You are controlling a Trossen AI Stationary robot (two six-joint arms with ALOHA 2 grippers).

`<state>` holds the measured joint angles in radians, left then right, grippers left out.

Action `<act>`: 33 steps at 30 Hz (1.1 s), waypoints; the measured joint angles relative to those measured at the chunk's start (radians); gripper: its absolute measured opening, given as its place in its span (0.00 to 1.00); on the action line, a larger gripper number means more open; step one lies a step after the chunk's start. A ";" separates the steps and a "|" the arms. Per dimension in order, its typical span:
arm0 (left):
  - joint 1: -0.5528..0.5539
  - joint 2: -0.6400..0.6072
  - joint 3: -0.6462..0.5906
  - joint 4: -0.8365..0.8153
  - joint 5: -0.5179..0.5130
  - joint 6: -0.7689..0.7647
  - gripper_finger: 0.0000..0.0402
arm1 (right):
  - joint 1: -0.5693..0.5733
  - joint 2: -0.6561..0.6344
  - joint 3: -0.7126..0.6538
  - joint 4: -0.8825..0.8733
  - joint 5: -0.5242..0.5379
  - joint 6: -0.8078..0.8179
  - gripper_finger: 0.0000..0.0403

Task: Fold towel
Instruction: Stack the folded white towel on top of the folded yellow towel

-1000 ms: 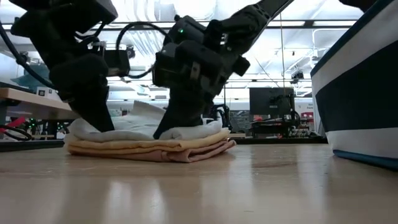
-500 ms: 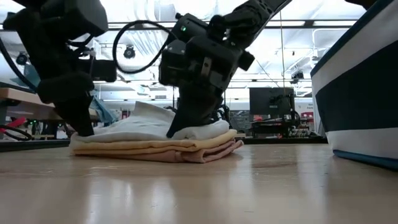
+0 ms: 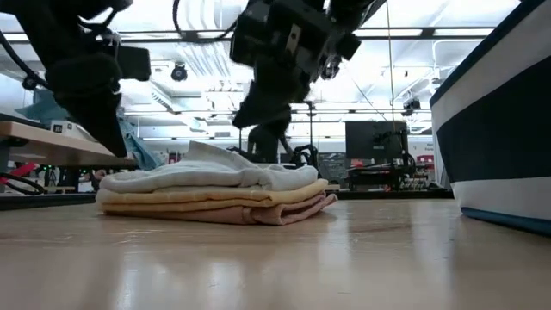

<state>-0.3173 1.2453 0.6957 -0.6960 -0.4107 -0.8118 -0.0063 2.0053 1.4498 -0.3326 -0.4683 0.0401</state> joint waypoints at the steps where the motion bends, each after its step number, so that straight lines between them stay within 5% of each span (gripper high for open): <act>1: 0.000 -0.015 0.001 -0.015 0.000 -0.001 0.00 | -0.001 -0.009 0.000 -0.005 0.000 -0.006 0.00; 9: 0.000 -0.099 0.002 -0.006 -0.002 0.111 0.00 | -0.041 -0.121 0.000 -0.034 0.146 -0.058 0.00; 15: 0.000 -0.093 0.003 0.159 -0.082 0.280 0.00 | -0.117 -0.177 -0.001 -0.035 0.190 -0.087 0.00; 24: 0.063 0.044 0.002 0.336 -0.288 0.479 0.00 | -0.194 -0.175 -0.132 0.036 0.192 -0.048 0.00; 33: 0.224 0.244 0.002 0.521 -0.299 0.700 0.00 | -0.193 -0.171 -0.327 0.164 0.191 0.065 0.00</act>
<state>-0.0929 1.4892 0.6979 -0.1749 -0.7094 -0.1121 -0.1989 1.8347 1.1225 -0.1690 -0.2771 0.1055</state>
